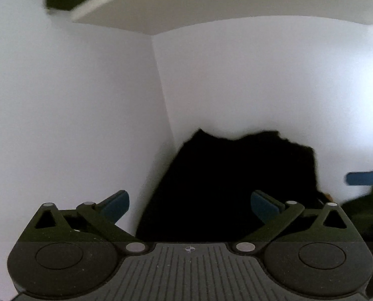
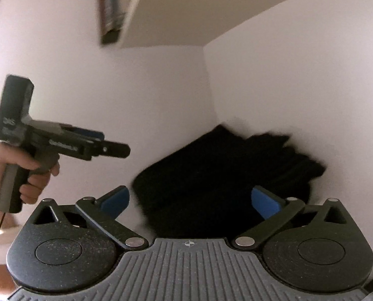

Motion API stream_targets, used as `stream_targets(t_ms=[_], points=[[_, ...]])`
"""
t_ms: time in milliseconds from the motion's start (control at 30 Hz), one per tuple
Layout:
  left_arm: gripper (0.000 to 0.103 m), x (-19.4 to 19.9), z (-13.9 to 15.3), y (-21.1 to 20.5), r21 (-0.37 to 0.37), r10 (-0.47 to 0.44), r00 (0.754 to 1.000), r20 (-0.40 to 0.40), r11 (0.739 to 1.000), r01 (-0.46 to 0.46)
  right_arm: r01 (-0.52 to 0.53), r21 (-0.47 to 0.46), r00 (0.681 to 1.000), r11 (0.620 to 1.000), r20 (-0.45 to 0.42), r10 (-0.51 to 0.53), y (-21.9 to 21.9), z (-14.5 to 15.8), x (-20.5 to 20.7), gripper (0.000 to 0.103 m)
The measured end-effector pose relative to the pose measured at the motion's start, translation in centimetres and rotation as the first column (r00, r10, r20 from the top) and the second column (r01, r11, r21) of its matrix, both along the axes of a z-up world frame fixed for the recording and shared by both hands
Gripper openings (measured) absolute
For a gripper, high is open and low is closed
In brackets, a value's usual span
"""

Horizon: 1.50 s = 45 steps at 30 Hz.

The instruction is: Fold clothes

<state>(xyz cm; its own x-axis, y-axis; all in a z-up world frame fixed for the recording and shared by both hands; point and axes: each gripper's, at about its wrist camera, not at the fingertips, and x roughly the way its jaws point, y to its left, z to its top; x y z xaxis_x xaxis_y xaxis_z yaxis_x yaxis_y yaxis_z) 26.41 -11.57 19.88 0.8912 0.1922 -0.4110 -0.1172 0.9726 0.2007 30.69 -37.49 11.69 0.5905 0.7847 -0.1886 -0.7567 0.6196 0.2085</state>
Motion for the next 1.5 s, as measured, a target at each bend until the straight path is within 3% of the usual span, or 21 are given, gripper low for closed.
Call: stream_targets(t_ms=[233, 367, 467, 700, 900, 1133, 1333, 1500], points=[[0.103, -10.3, -1.3, -1.2, -0.049, 0.018, 0.999, -0.041, 0.999, -0.02, -0.08, -0.097, 0.993, 0.992, -0.09, 0.071, 3.1, -1.5, -8.2, 0.103], [0.103, -16.3, -3.7, -1.2, -0.077, 0.04, 0.996, -0.074, 0.996, -0.045, -0.105, -0.167, 0.987, 0.98, -0.139, 0.083, 5.2, -3.6, -12.9, 0.103], [0.103, -20.8, -6.4, -1.0, -0.078, 0.054, 0.994, -0.097, 0.995, -0.062, -0.12, -0.212, 0.982, 0.97, -0.17, 0.085, 7.0, -5.5, -16.1, 0.103], [0.103, -29.0, -13.3, 2.2, -0.166, 0.051, 0.988, -0.146, 0.983, -0.075, -0.158, -0.327, 0.968, 0.932, -0.239, 0.08, 11.0, -10.2, -21.9, 0.103], [0.103, -31.4, -18.5, 5.1, -0.207, 0.062, 0.978, -0.2, 0.973, -0.104, -0.17, -0.414, 0.971, 0.894, -0.227, 0.08, 13.6, -12.6, -24.8, 0.103], [0.103, -31.8, -20.7, 7.6, -0.223, 0.075, 0.973, -0.219, 0.967, -0.125, -0.038, -0.472, 0.983, 0.881, -0.176, -0.052, 15.1, -13.5, -26.3, 0.103], [0.103, -31.0, -21.9, 8.5, -0.216, 0.033, 0.972, -0.234, 0.973, -0.085, 0.087, -0.467, 0.966, 0.88, -0.175, -0.188, 15.1, -13.6, -27.5, 0.103], [0.103, -30.8, -22.1, 8.1, -0.196, -0.024, 0.971, -0.239, 0.98, -0.024, 0.221, -0.467, 0.928, 0.856, -0.17, -0.332, 15.0, -13.8, -28.6, 0.103]])
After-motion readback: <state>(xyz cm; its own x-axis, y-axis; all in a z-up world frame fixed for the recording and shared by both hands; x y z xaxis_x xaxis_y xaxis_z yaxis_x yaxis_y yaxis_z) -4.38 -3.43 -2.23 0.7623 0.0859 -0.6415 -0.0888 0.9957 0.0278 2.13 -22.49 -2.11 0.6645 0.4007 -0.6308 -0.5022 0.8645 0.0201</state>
